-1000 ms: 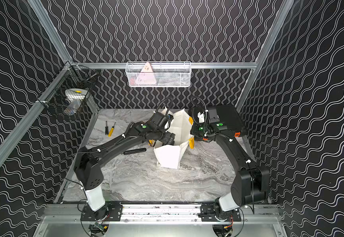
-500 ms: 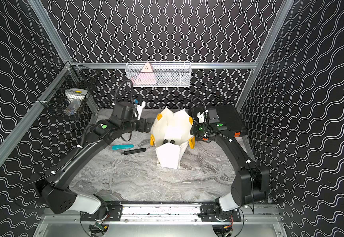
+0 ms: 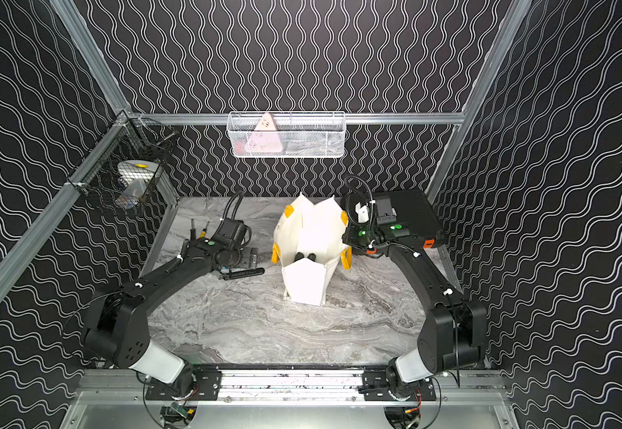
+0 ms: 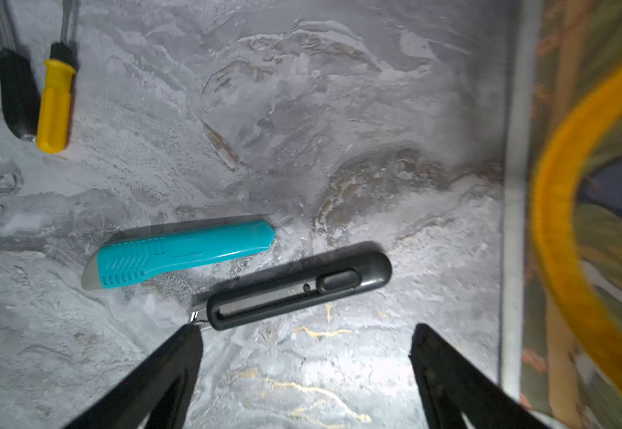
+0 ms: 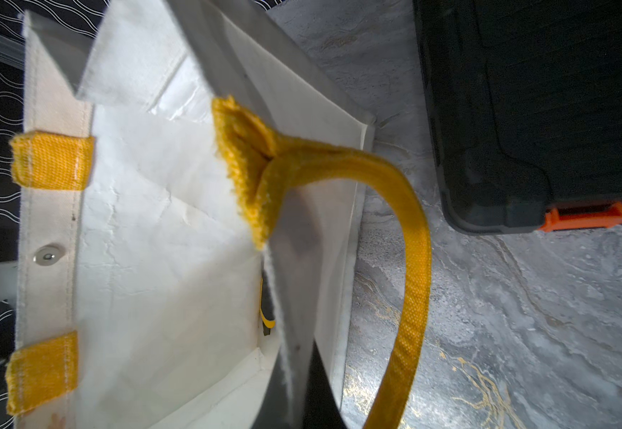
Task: Place the art knife into the pouch
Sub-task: Pick up the utility knife at the center of the board.
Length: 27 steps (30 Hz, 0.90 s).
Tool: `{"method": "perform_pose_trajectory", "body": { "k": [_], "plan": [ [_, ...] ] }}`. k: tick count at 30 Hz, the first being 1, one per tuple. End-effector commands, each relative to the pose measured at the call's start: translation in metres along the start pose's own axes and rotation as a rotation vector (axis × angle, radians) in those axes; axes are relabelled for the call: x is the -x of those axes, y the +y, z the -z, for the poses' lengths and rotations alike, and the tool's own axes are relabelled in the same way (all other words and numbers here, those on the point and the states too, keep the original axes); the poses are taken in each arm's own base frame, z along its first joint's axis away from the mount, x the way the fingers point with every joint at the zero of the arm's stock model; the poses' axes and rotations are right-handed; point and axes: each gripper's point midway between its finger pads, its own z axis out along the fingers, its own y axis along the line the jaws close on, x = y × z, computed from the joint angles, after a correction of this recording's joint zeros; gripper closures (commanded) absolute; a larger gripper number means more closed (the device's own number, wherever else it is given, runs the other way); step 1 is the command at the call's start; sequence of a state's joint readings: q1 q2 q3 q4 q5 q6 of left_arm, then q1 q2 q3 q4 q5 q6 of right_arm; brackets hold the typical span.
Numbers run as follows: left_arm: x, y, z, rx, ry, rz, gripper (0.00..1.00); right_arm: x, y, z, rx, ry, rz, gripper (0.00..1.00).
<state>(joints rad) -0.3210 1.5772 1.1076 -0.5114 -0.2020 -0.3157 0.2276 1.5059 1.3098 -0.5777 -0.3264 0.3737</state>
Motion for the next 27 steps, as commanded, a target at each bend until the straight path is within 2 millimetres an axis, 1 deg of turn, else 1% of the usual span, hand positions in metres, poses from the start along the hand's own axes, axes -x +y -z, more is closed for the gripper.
{"method": "perform_pose_trajectory", "body": {
  "k": [1, 3, 5, 14, 20, 27],
  "plan": [
    [0.000, 0.000, -0.020, -0.021, -0.007, 0.063, 0.08, 0.008, 0.005, 0.000, 0.023, -0.029, 0.024, 1.00],
    [-0.008, 0.000, -0.031, -0.022, 0.020, 0.070, 0.08, 0.007, 0.006, -0.001, 0.024, -0.025, 0.024, 1.00],
    [-0.015, -0.004, -0.041, -0.047, 0.034, 0.082, 0.08, 0.008, 0.005, -0.001, 0.020, -0.028, 0.023, 1.00],
    [-0.036, -0.001, -0.070, -0.051, 0.087, 0.103, 0.08, 0.007, 0.003, -0.001, 0.014, -0.028, 0.021, 1.00],
    [-0.048, -0.001, -0.082, -0.060, 0.125, 0.112, 0.08, 0.007, 0.003, -0.002, 0.010, -0.027, 0.022, 1.00],
    [-0.056, -0.012, -0.084, -0.125, 0.149, 0.147, 0.09, 0.005, 0.001, -0.006, 0.006, -0.022, 0.020, 1.00]
  ]
}}
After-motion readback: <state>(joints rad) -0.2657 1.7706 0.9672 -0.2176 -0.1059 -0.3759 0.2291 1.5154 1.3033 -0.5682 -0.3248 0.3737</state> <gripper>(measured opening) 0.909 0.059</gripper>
